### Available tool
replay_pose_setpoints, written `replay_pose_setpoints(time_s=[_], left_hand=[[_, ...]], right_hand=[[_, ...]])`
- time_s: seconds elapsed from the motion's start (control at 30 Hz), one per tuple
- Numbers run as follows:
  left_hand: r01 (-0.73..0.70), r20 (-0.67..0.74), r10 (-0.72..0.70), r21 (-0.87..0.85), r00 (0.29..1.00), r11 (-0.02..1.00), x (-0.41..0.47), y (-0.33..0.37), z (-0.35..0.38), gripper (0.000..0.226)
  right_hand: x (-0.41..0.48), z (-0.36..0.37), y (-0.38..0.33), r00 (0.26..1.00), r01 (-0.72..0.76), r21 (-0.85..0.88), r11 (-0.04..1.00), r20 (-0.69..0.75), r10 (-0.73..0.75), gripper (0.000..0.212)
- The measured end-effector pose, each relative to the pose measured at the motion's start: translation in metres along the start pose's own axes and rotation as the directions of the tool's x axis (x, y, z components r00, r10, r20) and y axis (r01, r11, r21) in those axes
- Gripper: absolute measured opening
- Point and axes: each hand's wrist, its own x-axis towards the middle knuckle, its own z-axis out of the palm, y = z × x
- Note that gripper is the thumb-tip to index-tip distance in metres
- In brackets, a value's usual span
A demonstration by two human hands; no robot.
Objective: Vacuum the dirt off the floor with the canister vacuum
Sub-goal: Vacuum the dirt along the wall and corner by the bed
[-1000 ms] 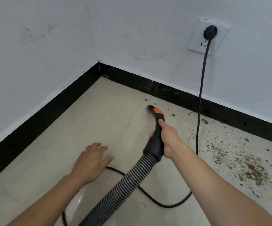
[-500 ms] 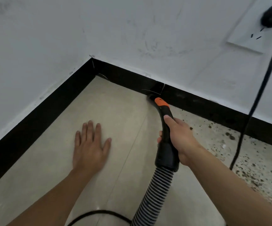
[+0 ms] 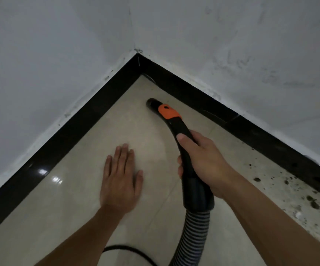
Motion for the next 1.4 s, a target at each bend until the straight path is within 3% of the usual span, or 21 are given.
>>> replay_pose_setpoints(time_s=[0.13,0.4,0.6,0.77,0.83,1.0,1.13,1.3,1.4], left_hand=[[0.010,0.013,-0.010,-0.009,1.000,1.000,0.002,0.001,0.000,0.065],[0.014,0.036,-0.015,0.026,0.999,1.000,0.000,0.001,0.000,0.066],[0.027,0.036,-0.029,0.033,0.999,0.999,0.000,0.000,0.002,0.064],[0.030,0.046,-0.029,-0.008,0.999,1.000,0.002,0.000,-0.003,0.066],[0.024,0.040,-0.023,-0.013,0.999,1.000,0.002,0.000,-0.006,0.067],[-0.016,0.000,0.016,-0.030,1.000,0.999,0.001,-0.001,-0.005,0.067],[-0.050,0.009,0.051,-0.009,0.999,0.999,-0.004,0.001,-0.002,0.061],[-0.048,-0.009,0.048,-0.070,0.999,0.996,-0.003,0.024,0.005,0.063],[-0.076,-0.015,0.075,-0.073,0.997,0.994,-0.004,0.036,0.010,0.066]], right_hand=[[0.035,0.005,-0.022,0.999,0.038,-0.040,0.999,-0.026,-0.039,0.026],[0.010,-0.010,0.008,0.979,0.084,-0.208,0.975,-0.165,-0.120,0.035],[0.053,0.039,-0.025,0.987,0.149,-0.282,0.948,0.101,-0.125,0.029],[-0.041,0.028,0.018,0.991,0.066,-0.370,0.927,0.131,-0.018,0.029],[-0.095,0.016,0.046,0.998,0.002,-0.355,0.935,0.064,0.022,0.024],[-0.176,0.007,0.117,0.931,-0.196,-0.310,0.930,-0.357,0.077,0.037],[-0.194,0.046,0.131,0.953,-0.110,-0.337,0.935,-0.303,0.002,0.033],[-0.205,0.017,0.155,0.808,-0.132,-0.188,0.973,-0.589,-0.004,0.030],[-0.226,0.035,0.164,0.882,-0.163,-0.116,0.980,-0.461,0.092,0.028]])
